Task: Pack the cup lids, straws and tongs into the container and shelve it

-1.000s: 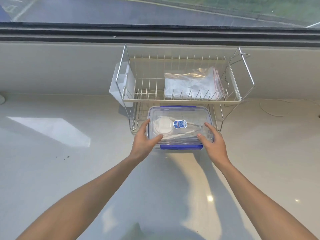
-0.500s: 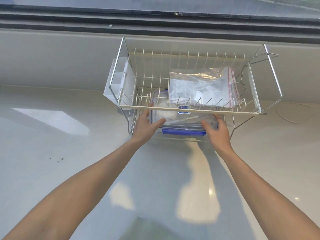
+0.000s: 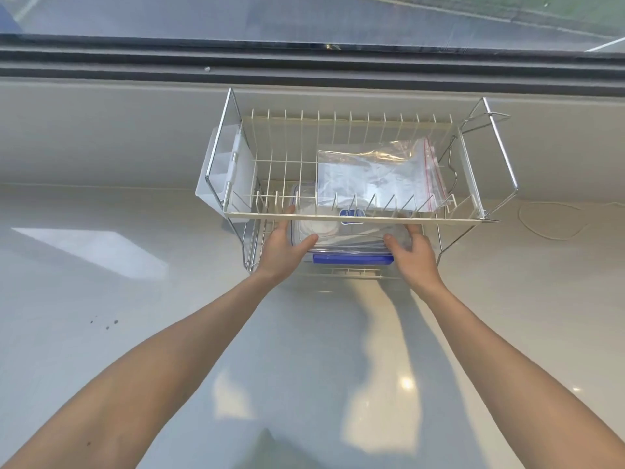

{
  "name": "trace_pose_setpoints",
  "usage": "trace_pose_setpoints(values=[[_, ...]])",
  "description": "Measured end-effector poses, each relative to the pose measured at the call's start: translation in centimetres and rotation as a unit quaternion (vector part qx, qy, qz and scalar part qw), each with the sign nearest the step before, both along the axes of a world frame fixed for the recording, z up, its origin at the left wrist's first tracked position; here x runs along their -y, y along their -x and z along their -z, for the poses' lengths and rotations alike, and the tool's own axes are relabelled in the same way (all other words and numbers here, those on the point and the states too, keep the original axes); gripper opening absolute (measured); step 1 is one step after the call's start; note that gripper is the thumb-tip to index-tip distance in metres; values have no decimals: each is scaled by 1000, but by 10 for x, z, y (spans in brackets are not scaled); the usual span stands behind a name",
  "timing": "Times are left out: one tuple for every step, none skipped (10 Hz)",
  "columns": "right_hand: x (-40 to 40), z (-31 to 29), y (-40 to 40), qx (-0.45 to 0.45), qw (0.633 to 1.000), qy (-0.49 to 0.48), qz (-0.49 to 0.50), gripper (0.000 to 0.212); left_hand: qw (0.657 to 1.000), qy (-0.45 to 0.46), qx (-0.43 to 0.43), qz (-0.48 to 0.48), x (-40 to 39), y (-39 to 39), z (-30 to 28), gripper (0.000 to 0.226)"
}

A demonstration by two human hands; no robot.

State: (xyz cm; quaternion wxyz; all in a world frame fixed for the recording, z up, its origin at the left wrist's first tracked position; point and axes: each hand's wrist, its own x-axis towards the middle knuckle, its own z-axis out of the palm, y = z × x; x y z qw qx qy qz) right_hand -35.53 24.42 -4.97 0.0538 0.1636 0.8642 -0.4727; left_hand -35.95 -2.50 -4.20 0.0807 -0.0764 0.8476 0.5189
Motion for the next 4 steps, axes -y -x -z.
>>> trace_pose_setpoints(values=[[2, -5, -4, 9, 999, -25, -20, 51, 999, 35, 3, 9, 0, -3, 3, 79], [5, -19, -17, 3, 995, -80, -54, 55, 996, 82, -5, 21, 2, -10, -1, 81], [8, -31, -34, -36, 974, -197, -109, 59, 986, 147, -2, 79, 2, -24, -14, 83], [14, -43, -46, -16, 936, -296, -192, 67, 953, 261, 2, 153, 0, -40, -29, 85]])
